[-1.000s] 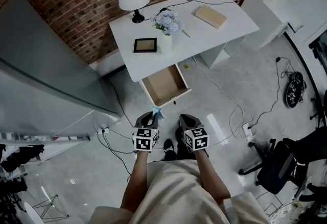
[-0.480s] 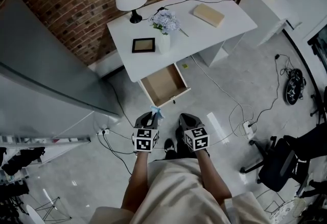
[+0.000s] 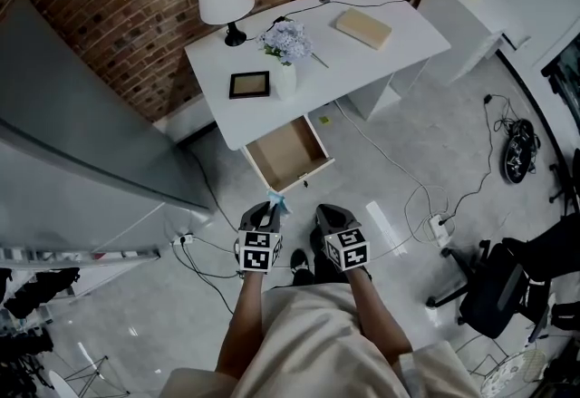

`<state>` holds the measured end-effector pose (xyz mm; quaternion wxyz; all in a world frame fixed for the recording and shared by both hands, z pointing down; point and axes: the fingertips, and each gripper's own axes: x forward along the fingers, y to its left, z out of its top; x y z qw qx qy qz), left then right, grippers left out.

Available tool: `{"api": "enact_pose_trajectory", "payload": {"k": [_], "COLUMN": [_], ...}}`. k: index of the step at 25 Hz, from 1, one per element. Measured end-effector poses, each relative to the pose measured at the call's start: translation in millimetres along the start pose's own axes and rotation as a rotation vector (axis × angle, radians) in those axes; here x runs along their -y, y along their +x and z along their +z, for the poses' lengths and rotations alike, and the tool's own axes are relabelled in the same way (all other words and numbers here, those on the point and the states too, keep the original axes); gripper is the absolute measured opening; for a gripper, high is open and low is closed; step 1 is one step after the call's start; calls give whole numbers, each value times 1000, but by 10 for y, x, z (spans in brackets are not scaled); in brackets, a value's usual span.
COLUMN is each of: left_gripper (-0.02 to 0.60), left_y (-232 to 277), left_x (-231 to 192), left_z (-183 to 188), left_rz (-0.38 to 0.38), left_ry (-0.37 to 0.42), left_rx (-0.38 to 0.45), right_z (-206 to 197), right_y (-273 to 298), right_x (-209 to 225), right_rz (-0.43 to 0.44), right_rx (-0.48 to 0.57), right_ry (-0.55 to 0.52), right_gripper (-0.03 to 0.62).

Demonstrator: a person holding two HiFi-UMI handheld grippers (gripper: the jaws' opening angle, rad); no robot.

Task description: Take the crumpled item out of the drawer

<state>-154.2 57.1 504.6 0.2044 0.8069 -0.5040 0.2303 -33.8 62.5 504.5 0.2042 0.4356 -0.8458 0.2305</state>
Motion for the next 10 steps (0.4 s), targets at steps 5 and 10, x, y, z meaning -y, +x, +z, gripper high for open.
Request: {"api": "enact_pose_trajectory", "payload": {"k": [5, 10], "left_gripper": [75, 75], "left_y": [10, -1], "left_x": [51, 71], "left_z": [-35, -32], "left_rz": [-7, -9], "left_ry": [-1, 6], "left_rx": [-3, 4], "right_z": [3, 12], "right_y": [-23, -36], "right_x": [-8, -50], "right_rz": [3, 10], "right_rx": [3, 10], "right_ry": [-10, -18], "right_gripper": [25, 25]}}
